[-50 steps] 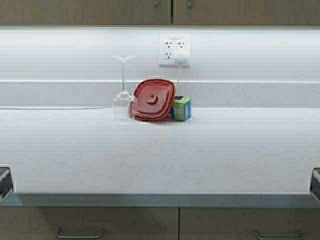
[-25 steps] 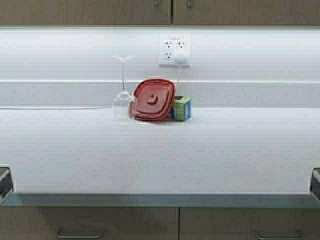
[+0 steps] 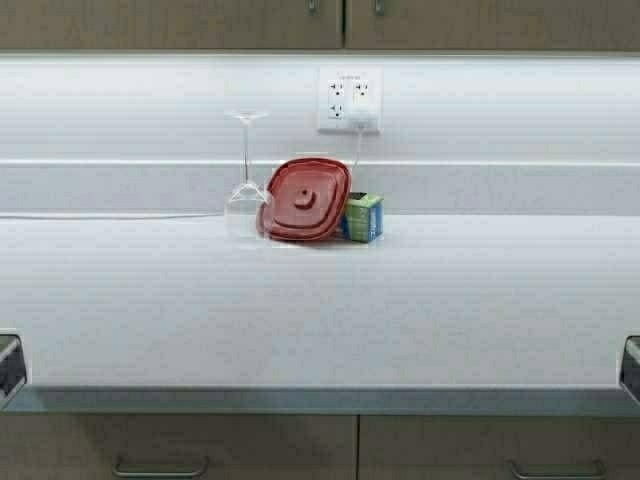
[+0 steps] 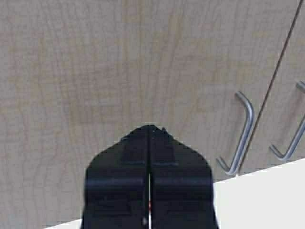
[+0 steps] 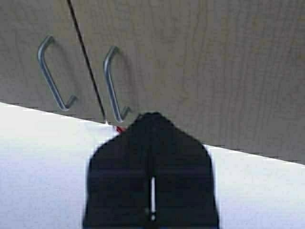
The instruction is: Open the cabinet, put the pot inside, then close it
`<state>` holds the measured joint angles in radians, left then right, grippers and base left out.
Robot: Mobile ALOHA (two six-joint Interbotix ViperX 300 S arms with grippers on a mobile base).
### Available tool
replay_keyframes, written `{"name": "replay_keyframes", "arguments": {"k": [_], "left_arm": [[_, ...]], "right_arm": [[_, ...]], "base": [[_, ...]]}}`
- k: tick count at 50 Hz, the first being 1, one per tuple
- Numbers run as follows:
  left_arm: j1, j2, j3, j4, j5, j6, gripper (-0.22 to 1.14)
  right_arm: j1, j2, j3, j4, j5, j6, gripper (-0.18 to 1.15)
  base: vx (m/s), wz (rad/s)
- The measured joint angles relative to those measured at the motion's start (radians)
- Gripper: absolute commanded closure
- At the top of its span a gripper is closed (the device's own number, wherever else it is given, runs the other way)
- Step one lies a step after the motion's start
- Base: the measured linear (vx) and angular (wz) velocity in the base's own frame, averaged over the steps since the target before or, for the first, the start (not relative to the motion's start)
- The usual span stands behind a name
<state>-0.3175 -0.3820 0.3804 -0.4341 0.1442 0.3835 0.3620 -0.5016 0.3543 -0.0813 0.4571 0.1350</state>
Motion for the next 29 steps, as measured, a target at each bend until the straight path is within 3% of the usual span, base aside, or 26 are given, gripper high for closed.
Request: {"name": "replay_keyframes", "arguments": {"k": [29], "left_arm": [[-0.002, 0.000, 0.000, 0.000, -0.005, 0.000, 0.87]], "right_arm": [[0.000, 0.000, 0.000, 0.000, 0.000, -0.002, 0.91]], "base": [[0.00, 0.00]]}}
